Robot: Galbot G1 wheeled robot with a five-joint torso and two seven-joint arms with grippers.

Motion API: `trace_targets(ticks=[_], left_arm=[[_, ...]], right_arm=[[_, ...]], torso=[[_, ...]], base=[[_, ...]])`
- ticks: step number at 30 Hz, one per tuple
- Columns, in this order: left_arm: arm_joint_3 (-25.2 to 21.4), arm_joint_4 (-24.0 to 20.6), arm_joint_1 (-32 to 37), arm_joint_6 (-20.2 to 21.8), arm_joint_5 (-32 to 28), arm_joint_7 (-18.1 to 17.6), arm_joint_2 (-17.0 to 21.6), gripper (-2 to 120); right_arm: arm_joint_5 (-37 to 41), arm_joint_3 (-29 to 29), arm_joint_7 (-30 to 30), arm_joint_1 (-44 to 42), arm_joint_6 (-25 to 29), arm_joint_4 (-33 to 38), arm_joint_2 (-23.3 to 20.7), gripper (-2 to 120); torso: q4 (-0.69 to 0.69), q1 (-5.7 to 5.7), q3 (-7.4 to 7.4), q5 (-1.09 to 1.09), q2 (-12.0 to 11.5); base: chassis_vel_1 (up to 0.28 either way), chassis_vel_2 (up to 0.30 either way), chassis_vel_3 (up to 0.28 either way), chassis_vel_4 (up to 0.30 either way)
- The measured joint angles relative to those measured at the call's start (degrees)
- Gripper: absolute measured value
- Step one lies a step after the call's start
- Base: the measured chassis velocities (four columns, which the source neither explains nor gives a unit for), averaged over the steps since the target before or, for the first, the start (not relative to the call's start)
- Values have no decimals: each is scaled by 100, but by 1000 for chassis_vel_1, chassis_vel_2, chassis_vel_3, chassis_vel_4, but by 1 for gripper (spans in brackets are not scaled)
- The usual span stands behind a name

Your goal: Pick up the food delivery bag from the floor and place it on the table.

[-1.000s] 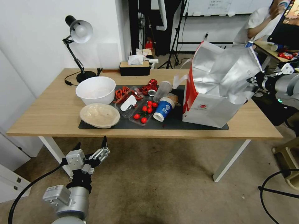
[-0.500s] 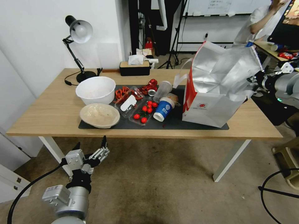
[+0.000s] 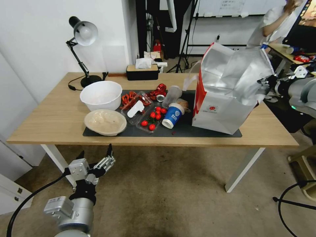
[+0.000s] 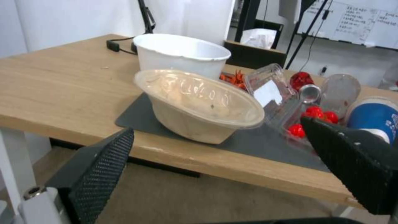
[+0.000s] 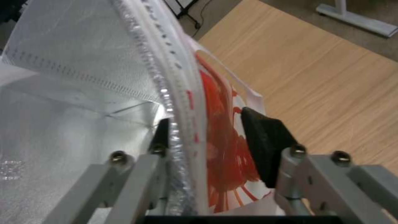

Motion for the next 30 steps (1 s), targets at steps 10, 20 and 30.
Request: trace_targets(ticks=[10,20,30], left_arm=[[1,-39,66,-13,48,0,-64,100],[-26,-80,141,-56,74,0,-95,100],[-31,-107,143,-69,73,1,-85,100]], right_arm=[[-48,-376,-132,401,25,-317,112,70],[-301,-632,-256,634,90,-529,249,99],[-358,-569,-244,634,137,-404,176,100]], torso=[[0,0,0,0,0],[0,0,0,0,0],[0,0,0,0,0]], base=[[0,0,0,0],[0,0,0,0],[0,0,0,0]])
